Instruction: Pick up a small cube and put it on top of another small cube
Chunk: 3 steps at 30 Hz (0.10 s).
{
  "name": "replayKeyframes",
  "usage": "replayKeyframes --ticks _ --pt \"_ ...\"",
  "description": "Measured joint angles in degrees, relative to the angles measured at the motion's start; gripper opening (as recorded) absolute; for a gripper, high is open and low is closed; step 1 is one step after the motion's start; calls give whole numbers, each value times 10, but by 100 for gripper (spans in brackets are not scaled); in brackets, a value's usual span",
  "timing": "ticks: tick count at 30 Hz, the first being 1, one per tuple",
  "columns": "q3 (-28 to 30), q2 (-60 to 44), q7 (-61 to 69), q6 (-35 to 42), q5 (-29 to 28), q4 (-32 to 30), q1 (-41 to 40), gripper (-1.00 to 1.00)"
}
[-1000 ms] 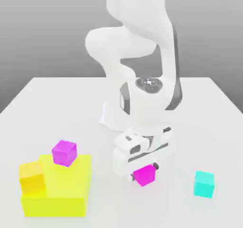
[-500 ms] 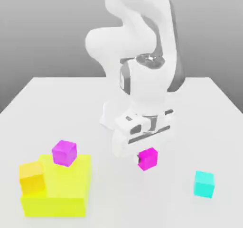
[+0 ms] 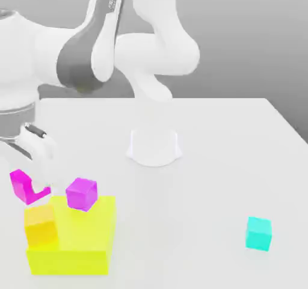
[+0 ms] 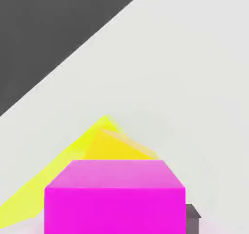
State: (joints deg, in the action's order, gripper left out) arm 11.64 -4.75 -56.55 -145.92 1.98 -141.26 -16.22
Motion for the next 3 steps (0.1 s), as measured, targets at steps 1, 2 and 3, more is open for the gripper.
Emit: replayKeyframes --ticks 1,2,3 --pt "0 0 0 0 0 0 0 100" --pt "0 0 0 0 0 0 0 100" --pt "0 0 0 0 0 0 0 100"
